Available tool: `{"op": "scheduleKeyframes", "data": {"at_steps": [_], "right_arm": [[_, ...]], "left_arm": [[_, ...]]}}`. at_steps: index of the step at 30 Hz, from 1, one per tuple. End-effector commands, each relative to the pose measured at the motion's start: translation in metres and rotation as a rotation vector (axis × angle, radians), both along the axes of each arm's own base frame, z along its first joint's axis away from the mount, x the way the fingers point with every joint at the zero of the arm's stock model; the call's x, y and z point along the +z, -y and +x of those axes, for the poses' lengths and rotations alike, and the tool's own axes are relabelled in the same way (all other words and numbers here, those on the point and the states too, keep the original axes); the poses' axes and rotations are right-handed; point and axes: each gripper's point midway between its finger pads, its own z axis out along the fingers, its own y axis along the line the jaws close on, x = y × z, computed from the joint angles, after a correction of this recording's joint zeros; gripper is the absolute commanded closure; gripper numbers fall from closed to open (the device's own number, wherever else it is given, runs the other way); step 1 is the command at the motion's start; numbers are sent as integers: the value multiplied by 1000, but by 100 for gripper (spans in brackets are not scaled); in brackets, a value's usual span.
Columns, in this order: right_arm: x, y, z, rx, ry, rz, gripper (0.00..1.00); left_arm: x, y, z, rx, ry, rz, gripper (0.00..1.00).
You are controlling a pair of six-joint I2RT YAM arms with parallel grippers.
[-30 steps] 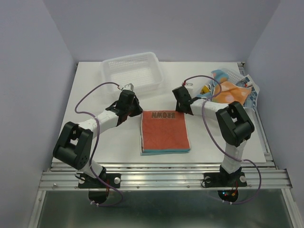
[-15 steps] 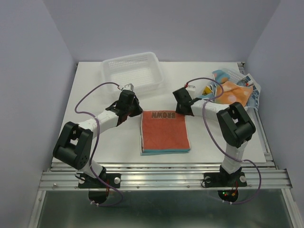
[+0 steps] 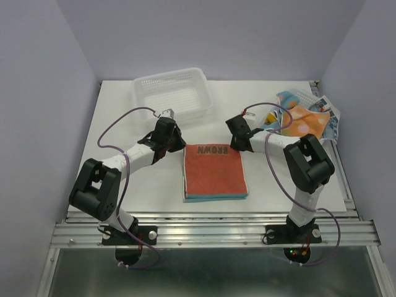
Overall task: Fold and stack the towels
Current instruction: Fold the towel
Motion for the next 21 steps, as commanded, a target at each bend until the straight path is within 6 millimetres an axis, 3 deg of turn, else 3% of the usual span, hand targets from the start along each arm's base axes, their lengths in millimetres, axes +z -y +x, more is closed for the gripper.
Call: {"op": "scheduleKeyframes", "data": {"at_steps": [1, 6, 10, 13, 15, 21], "right_arm": [[15, -7, 0, -13, 17, 29, 94], [35, -8, 6, -10, 61, 30, 99], [43, -10, -4, 19, 77, 54, 99], [46, -14, -20, 77, 80, 81, 99], [53, -16, -27, 95, 93, 97, 99], [42, -10, -63, 102, 47, 115, 99]], "left_arm": [[9, -1, 4, 0, 26, -12, 100], [12, -1, -1, -6, 33, -23, 100], [13, -4, -15, -12, 31, -46, 100], [18, -4, -24, -21, 43, -81, 100], [10, -7, -35, -26, 25, -85, 100], [1, -7, -65, -54, -3, -149, 100]]}}
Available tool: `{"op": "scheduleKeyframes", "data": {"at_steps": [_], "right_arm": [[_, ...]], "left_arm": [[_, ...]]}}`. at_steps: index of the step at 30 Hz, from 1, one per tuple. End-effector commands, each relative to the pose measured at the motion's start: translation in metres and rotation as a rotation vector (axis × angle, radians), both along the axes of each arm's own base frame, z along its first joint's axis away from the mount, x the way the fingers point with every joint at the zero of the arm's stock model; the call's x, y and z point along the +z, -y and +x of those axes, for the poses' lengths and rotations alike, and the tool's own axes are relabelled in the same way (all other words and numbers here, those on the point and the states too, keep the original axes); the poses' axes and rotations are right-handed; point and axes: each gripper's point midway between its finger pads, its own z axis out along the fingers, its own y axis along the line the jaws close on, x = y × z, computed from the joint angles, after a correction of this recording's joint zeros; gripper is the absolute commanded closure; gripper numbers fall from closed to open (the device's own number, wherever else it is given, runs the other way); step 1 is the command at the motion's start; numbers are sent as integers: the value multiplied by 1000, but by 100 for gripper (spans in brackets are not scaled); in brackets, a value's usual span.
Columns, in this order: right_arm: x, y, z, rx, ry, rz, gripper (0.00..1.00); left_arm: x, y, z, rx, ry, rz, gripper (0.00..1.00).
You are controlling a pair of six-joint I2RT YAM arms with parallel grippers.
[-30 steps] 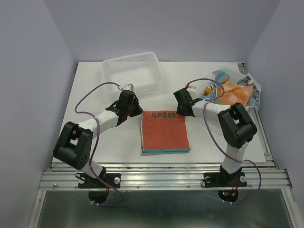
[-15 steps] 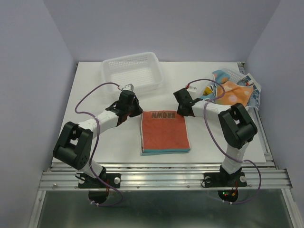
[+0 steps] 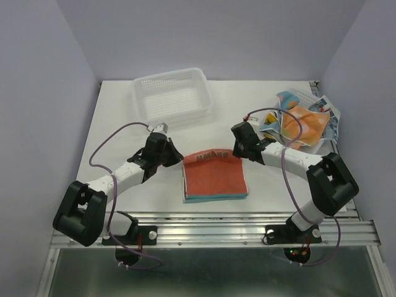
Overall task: Fold and stack the towels
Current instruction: Fold the towel
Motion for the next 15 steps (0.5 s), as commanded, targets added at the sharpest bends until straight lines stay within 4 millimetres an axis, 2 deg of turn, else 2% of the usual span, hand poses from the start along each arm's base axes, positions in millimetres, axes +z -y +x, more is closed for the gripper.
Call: {"op": "scheduleKeyframes", "data": {"at_steps": [1, 4, 6, 7, 11, 14, 15], "right_arm": [[-2, 2, -27, 17, -13, 36, 99], [1, 3, -44, 40, -14, 73, 99], [1, 2, -55, 58, -34, 99, 99], [7, 0, -59, 73, -28, 123, 99], [-4, -5, -87, 129, -85, 188, 99], [-1, -5, -100, 151, -88, 231, 99], [7, -4, -102, 156, -68, 245, 99]], "left_arm": [[8, 6, -17, -32, 19, -80, 100], [0, 7, -42, -71, -6, -112, 100], [10, 10, -52, -93, 18, -151, 100], [5, 12, -64, -117, 1, -162, 100], [16, 21, -90, -185, 16, -233, 100], [23, 23, -103, -199, 20, -248, 100], [18, 21, -109, -200, -5, -227, 100]]}}
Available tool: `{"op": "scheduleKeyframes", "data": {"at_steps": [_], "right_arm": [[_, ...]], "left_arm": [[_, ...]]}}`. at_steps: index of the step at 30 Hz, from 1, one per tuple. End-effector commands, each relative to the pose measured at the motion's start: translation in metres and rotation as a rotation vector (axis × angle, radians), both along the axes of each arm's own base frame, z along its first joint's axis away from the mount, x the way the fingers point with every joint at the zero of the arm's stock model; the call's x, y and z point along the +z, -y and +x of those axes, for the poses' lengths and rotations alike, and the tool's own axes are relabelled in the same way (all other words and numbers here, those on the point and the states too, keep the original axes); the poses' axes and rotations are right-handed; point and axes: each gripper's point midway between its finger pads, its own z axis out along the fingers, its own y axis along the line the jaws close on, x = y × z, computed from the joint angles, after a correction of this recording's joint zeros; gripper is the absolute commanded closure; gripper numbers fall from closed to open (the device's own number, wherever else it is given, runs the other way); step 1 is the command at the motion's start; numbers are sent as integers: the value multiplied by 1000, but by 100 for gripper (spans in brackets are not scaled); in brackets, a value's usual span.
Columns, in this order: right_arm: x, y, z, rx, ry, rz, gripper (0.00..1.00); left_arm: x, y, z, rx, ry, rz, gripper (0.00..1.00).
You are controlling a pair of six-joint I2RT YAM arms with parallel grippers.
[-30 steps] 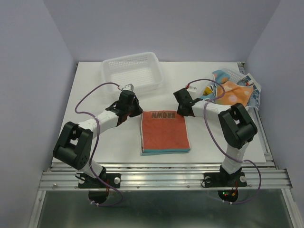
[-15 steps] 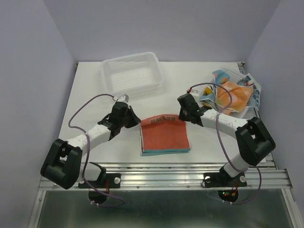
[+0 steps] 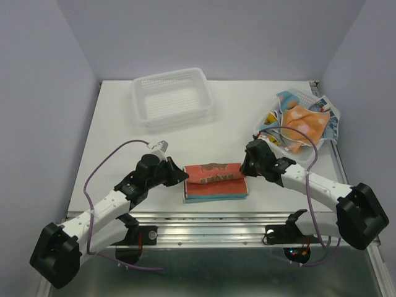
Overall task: Fold and stack the towels
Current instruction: Fold the towel, then neatly place the folded towel into the bin
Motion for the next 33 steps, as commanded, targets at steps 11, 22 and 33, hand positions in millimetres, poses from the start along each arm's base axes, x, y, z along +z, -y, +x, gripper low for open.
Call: {"op": "scheduleKeyframes", "data": {"at_steps": [11, 22, 33], "right_arm": [[-4, 3, -57, 72, -72, 118, 99], [-30, 1, -82, 97, -170, 158, 90], [20, 8, -61, 99, -9, 134, 0]], "left_arm": [[-24, -15, -46, -16, -147, 76, 100], [-52, -20, -67, -43, -266, 132, 100], [-32, -19, -59, -18, -206, 112, 1]]}}
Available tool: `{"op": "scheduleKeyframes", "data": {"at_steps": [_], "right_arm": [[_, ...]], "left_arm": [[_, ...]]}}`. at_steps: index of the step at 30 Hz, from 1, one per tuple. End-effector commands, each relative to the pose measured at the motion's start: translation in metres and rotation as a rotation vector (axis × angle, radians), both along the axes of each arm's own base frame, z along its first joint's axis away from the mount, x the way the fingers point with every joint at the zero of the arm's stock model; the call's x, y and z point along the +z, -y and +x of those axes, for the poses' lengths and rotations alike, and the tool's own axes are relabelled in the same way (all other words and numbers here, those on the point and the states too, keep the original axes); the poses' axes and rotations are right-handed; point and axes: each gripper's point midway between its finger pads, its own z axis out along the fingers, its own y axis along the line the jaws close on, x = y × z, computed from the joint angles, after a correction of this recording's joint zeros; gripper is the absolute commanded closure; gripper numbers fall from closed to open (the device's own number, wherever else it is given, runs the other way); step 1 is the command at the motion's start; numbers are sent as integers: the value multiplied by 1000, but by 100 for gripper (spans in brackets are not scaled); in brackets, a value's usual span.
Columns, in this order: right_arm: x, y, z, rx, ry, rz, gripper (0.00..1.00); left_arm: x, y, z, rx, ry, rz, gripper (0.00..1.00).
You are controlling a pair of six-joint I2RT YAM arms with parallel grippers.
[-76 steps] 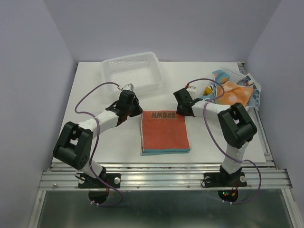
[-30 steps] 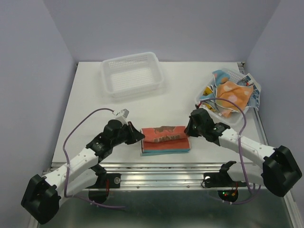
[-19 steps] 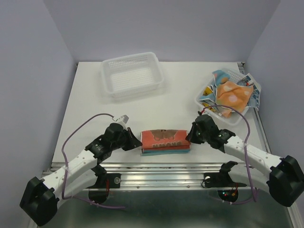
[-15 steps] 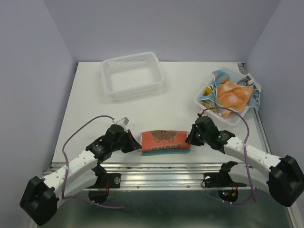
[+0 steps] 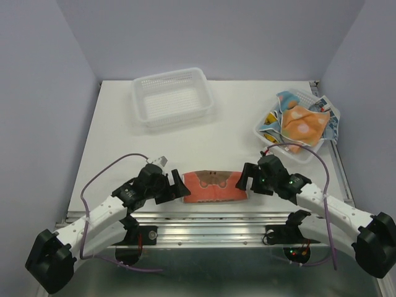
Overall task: Fold and stack the towels
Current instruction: Neatly place the folded towel into the bin
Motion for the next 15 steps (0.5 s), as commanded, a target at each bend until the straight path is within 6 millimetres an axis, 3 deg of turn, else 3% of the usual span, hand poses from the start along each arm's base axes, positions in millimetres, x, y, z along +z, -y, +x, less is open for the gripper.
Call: {"op": "scheduleKeyframes", "data": {"at_steps": [1, 4, 9, 11, 15], "right_arm": [[44, -4, 22, 3, 142, 10, 0], [60, -4, 30, -9, 202, 21, 0], [67, -1, 35, -20, 234, 11, 0], [66, 1, 36, -29, 234, 1, 0], [66, 3, 37, -41, 234, -5, 0]], "left_arm": [[14, 1, 12, 16, 65, -2, 1], [13, 3, 28, 38, 101, 31, 1], [5, 14, 41, 5, 103, 89, 3], [-1, 19, 45, -4, 91, 125, 8], [-15, 21, 47, -9, 73, 206, 32]]}}
